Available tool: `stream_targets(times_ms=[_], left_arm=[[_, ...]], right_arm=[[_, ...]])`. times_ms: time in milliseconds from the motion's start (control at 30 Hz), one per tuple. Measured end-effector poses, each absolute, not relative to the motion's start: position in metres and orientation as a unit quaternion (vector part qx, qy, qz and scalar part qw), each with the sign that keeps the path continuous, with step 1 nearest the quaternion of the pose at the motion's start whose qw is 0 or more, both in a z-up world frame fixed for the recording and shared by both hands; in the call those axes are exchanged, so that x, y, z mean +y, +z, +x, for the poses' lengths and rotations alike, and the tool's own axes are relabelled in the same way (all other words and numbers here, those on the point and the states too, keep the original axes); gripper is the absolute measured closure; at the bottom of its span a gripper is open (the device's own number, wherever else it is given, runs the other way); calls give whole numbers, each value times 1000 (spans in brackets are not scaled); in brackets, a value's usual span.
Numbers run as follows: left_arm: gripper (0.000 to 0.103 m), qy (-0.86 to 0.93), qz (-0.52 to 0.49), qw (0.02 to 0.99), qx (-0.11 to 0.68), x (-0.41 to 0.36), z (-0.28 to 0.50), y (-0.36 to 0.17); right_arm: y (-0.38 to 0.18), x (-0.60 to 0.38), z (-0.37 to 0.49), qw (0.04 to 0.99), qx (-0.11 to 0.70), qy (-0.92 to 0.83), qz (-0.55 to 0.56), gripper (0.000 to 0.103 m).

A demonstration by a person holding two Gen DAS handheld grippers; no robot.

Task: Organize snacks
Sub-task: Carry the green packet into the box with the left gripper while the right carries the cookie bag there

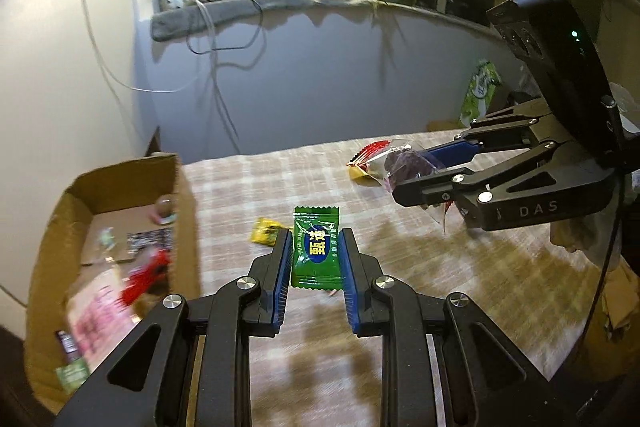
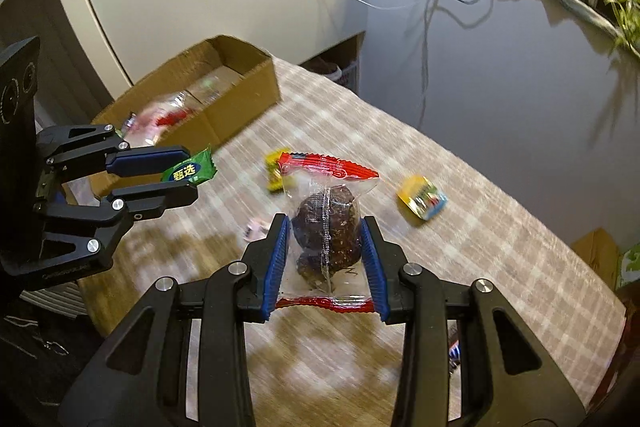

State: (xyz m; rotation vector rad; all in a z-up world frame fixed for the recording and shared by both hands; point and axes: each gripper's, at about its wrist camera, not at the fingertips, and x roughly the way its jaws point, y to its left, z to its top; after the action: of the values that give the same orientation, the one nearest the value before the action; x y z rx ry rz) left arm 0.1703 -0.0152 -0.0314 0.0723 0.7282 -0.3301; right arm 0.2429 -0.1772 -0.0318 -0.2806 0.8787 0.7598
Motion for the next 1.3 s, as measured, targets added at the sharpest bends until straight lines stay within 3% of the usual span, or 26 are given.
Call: stream_targets(times_ms=[600,1300], left_arm=[[81,-79,4,939,336,76,138,-18],[81,-25,-23,935,352,138,146,-35]], right_arm=[[-7,-64,236,810,388,407,-165,65],[-26,28,269,787,406,430,-175,65]])
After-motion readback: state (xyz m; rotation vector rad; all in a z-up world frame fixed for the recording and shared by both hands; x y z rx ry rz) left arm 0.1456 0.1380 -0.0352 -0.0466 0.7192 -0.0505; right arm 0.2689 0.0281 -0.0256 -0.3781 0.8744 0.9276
